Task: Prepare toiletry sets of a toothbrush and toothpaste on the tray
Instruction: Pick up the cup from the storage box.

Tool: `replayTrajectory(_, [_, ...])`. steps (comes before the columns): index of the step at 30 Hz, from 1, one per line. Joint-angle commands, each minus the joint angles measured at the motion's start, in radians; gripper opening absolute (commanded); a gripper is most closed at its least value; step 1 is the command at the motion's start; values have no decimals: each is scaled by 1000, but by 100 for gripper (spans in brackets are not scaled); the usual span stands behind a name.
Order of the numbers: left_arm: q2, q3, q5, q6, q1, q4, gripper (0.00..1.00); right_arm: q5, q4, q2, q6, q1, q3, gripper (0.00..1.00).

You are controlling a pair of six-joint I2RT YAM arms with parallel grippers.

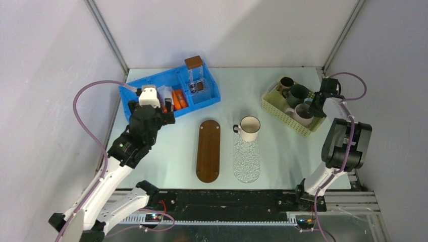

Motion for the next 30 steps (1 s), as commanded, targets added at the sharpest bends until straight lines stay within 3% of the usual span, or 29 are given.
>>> replayTrajectory(1, [-6,-16,-34,30,11,53,100,-23,27,41,-34,-2,34,27])
replayTrajectory(11, [3,-28,-35,35,14,62,100,-32,28,-33,-52,7,34,0])
replayTrajectory(30, [18,-34,-20,37,15,55,100,109,-84,-364,33,219,33,0])
